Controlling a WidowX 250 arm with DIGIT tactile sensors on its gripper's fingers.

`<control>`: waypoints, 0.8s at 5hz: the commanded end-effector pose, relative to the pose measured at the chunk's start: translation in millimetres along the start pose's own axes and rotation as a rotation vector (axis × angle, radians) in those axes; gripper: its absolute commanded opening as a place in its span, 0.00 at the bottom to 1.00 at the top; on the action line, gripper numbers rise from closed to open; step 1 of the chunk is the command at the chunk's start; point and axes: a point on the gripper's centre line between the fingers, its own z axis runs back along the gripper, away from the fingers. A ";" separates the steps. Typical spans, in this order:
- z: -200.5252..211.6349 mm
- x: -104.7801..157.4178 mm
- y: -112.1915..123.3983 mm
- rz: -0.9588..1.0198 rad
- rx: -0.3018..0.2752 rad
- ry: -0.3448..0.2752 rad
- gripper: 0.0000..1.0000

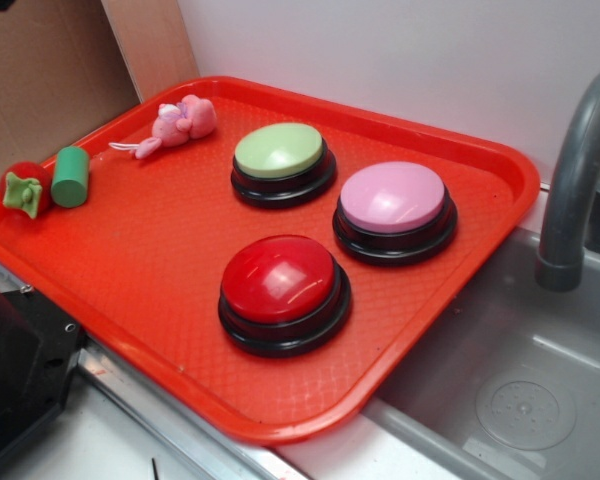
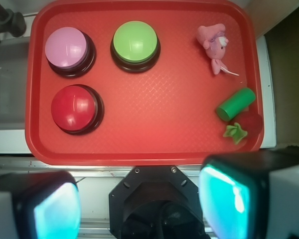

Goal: Push the green button.

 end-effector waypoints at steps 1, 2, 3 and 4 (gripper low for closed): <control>0.0 0.0 0.0 0.000 0.000 0.000 1.00; -40.8 46.9 7.3 -0.055 0.172 0.056 1.00; -62.9 95.3 13.4 -0.042 0.195 0.054 1.00; -93.3 134.5 15.6 -0.070 0.210 0.059 1.00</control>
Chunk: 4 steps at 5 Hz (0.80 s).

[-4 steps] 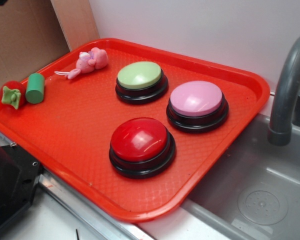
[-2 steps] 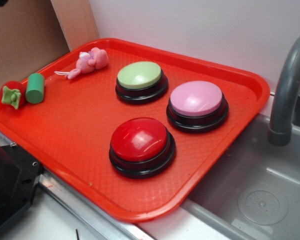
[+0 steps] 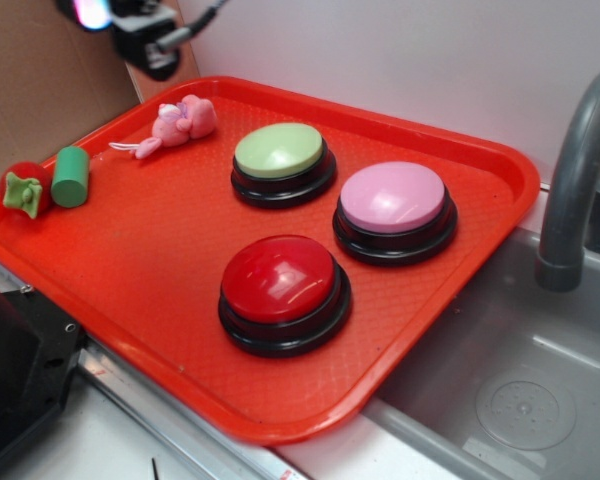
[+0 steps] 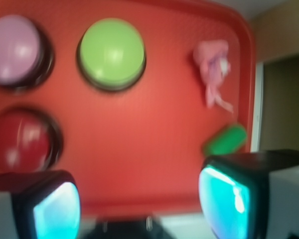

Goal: Push the green button.

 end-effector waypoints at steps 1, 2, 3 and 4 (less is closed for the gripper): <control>-35.0 64.8 0.6 -0.058 -0.042 -0.044 1.00; -58.7 76.5 -7.1 -0.107 -0.105 -0.058 1.00; -85.2 77.5 -8.3 -0.132 -0.171 -0.070 1.00; -99.6 79.3 -10.0 -0.149 -0.202 -0.112 1.00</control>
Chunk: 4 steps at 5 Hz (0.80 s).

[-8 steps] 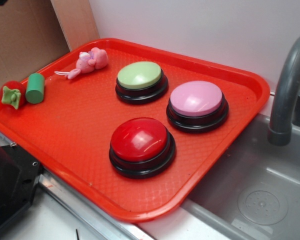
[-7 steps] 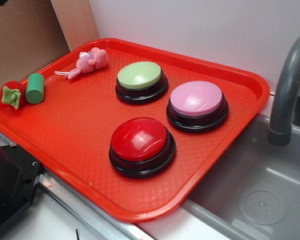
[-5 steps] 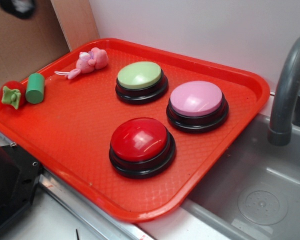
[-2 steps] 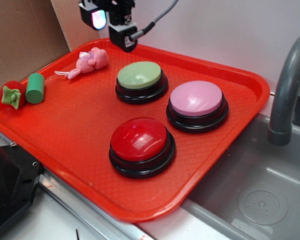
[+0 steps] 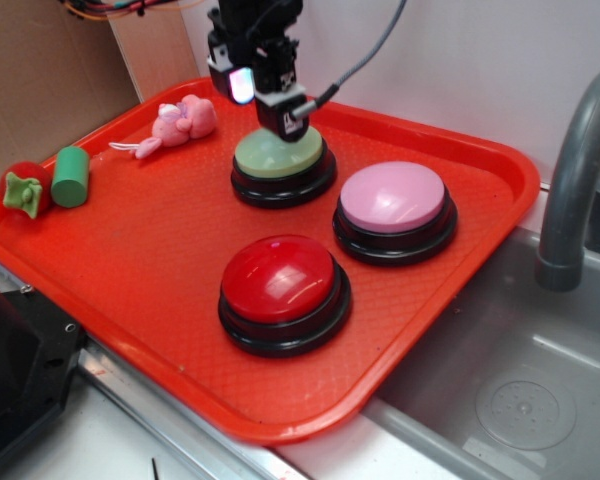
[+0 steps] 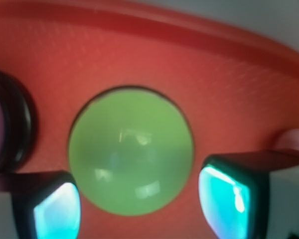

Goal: Push the green button.

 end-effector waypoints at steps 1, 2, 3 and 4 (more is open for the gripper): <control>-10.5 6.9 1.9 -0.032 -0.019 -0.085 1.00; -15.7 3.3 0.3 -0.019 0.070 -0.039 1.00; -6.9 1.7 -2.9 -0.014 0.102 -0.016 1.00; 15.5 -1.5 -3.0 -0.012 0.109 -0.030 1.00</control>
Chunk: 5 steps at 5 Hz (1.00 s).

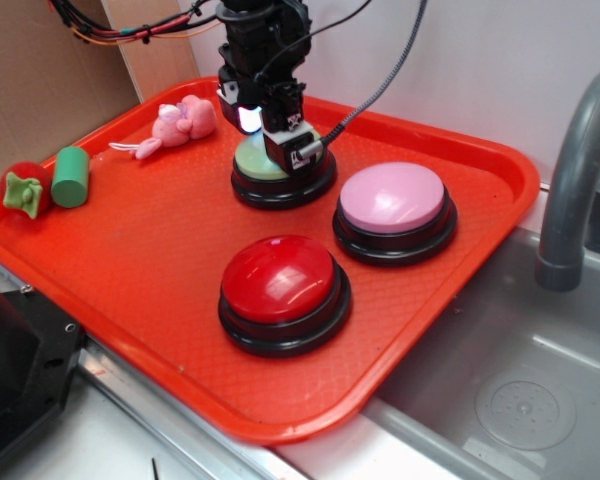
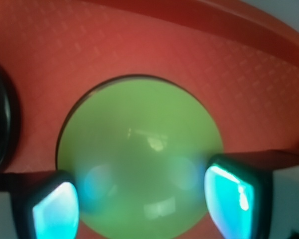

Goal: Push the green button.

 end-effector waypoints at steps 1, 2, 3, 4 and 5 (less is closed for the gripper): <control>44.3 0.7 6.2 0.011 0.014 -0.061 1.00; 48.7 1.9 6.3 0.024 0.001 -0.045 1.00; 58.6 -0.2 8.7 0.036 -0.003 -0.060 1.00; 68.7 -3.9 11.8 0.053 -0.001 -0.074 1.00; 77.1 -8.2 14.0 0.067 0.001 -0.090 1.00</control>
